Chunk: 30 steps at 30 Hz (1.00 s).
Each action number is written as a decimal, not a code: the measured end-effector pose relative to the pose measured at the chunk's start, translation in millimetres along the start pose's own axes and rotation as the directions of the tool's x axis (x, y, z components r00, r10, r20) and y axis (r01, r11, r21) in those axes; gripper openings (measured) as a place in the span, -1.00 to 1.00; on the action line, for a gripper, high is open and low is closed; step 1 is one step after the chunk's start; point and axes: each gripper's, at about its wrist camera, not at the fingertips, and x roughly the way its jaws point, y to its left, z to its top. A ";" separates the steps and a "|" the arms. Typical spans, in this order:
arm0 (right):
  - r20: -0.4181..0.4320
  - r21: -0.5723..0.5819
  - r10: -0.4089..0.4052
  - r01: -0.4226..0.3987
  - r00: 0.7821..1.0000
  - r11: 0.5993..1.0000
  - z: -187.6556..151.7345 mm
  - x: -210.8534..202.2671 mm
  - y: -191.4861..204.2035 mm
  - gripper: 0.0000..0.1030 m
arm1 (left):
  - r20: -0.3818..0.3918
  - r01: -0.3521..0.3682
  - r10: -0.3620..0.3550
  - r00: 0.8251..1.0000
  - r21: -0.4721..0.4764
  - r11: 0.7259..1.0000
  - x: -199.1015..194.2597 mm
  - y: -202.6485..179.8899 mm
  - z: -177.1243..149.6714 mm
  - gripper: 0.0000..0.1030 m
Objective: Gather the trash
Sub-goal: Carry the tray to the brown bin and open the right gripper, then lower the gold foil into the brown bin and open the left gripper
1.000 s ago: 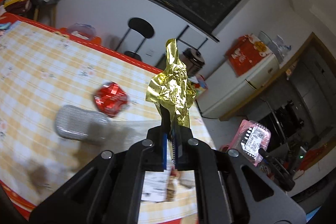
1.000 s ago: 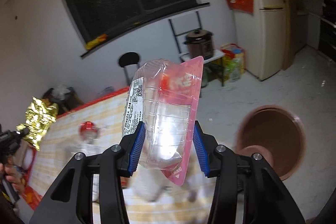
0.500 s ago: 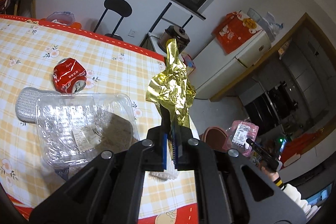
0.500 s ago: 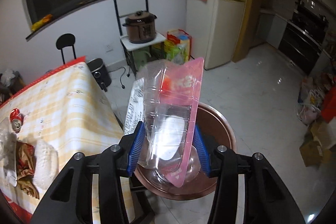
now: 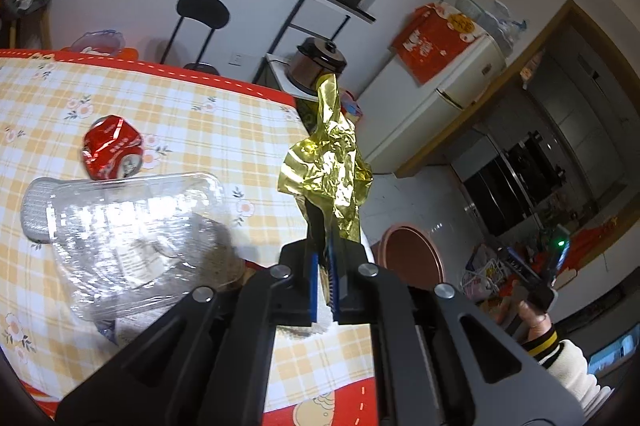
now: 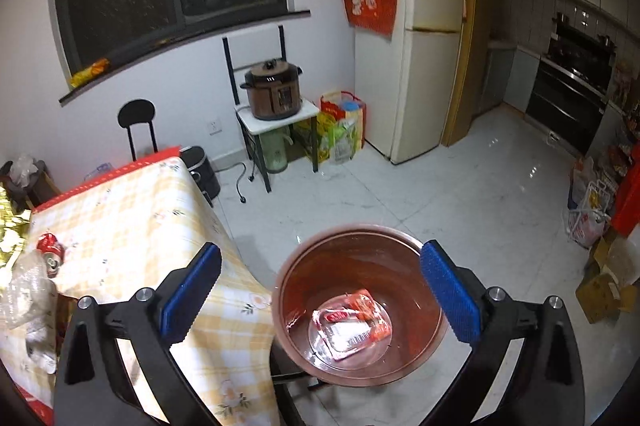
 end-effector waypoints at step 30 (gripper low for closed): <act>0.028 0.163 -0.116 0.110 0.993 0.981 -36.3 -85.0 -120.1 0.90 | -0.370 0.356 -0.246 0.896 0.264 0.897 276.8 -261.6 -47.9 0.46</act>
